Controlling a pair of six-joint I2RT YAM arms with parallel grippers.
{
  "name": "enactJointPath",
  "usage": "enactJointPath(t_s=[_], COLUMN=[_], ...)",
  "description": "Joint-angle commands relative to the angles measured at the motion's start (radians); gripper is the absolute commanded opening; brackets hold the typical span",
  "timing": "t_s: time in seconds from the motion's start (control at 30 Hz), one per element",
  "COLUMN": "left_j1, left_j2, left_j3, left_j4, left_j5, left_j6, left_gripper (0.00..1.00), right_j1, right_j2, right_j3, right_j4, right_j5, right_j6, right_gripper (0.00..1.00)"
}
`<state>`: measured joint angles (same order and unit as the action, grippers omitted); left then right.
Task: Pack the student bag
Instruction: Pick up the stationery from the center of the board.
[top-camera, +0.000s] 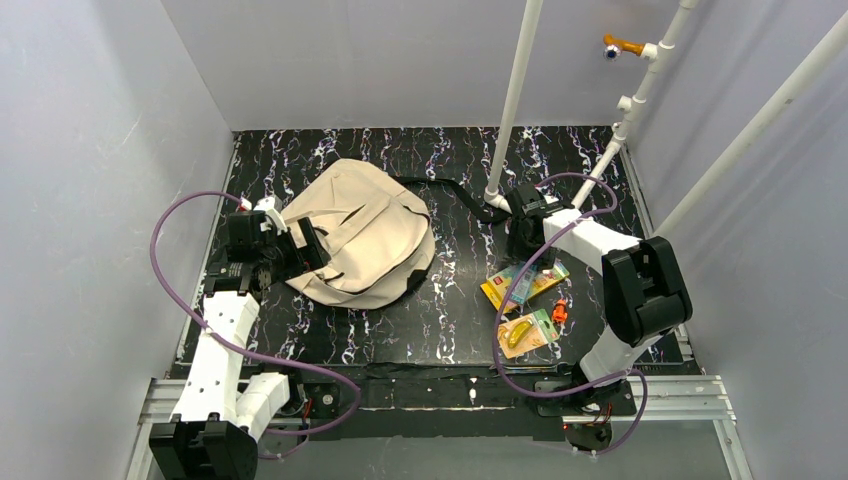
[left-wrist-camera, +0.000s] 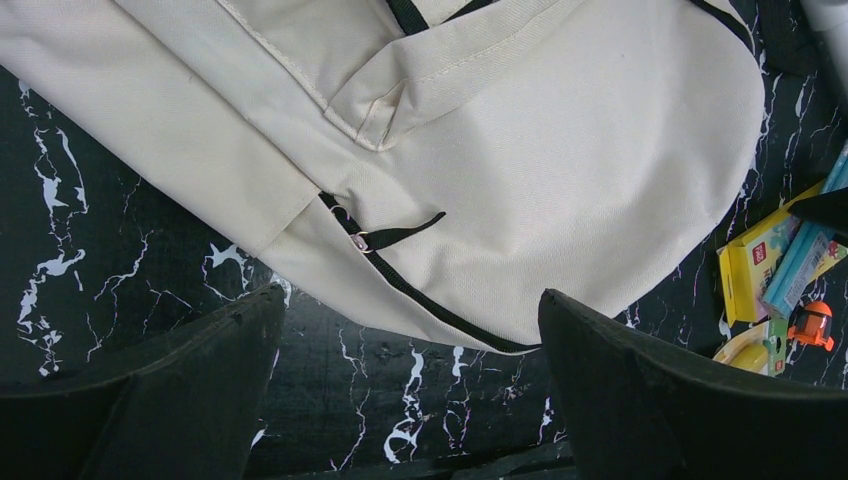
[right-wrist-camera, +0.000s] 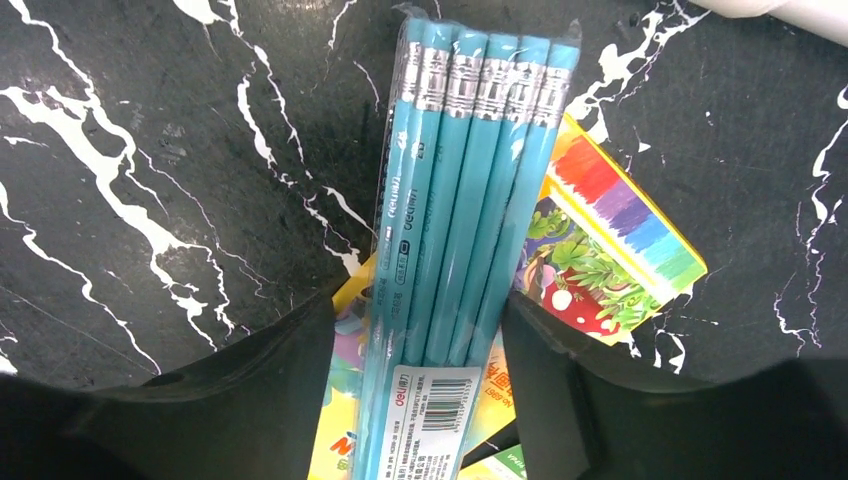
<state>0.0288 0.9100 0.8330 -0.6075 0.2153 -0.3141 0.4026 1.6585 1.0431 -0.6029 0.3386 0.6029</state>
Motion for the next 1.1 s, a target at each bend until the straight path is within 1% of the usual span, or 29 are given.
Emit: enactJointPath(t_s=[0.0,0.13,0.23,0.33,0.5,0.6,0.7,0.8,0.87,0.9,0.93,0.97,1.07], left_j1=[-0.007,-0.009,-0.012,-0.011,-0.011,-0.011,-0.011,-0.011,-0.014,-0.044,-0.075,-0.123,-0.302], left_j2=[-0.020,-0.015,-0.011,-0.018,-0.027,-0.037,-0.060,-0.081,-0.087,-0.090,-0.096,-0.106,-0.133], left_j3=[-0.003,-0.003,-0.001,-0.005,0.002,0.017,0.034,0.024,-0.009,-0.038,-0.057,-0.070,-0.087], left_j4=[-0.017,-0.017,-0.016,-0.008,-0.014,-0.022,-0.008,0.079,0.191,0.254,0.321,0.349,0.374], left_j5=[-0.022,-0.024,-0.022,-0.011,0.102,0.201,0.289,0.396,0.472,0.486,0.474,0.432,0.250], left_j6=[0.005,0.005,0.004,-0.004,-0.068,-0.169,-0.283,-0.428,-0.521,-0.563,-0.592,-0.601,-0.567], left_gripper=[0.98,0.98,0.98,0.98,0.98,0.98,0.98,0.98,0.98,0.98,0.98,0.98,0.97], right_j1=[0.002,0.002,0.002,0.002,0.002,0.002,0.003,0.028,0.063,0.082,0.103,0.122,0.176], right_j2=[-0.006,-0.029,-0.040,-0.068,-0.155,-0.194,-0.199,-0.181,-0.166,-0.157,-0.148,-0.139,-0.117], right_j3=[-0.021,-0.037,-0.038,-0.048,-0.069,-0.084,-0.065,-0.031,-0.013,-0.002,0.009,0.021,0.064], right_j4=[-0.007,0.013,0.016,0.019,0.067,0.140,0.168,0.196,0.230,0.247,0.269,0.290,0.361], right_j5=[0.026,0.030,0.025,0.022,-0.061,-0.153,-0.231,-0.315,-0.355,-0.373,-0.386,-0.410,-0.453], right_j6=[0.047,0.051,0.046,0.046,0.035,0.009,0.007,0.025,0.052,0.067,0.086,0.108,0.177], right_gripper=[0.64,0.46,0.35,0.28,0.26,0.23,0.22,0.22,0.22,0.22,0.22,0.22,0.22])
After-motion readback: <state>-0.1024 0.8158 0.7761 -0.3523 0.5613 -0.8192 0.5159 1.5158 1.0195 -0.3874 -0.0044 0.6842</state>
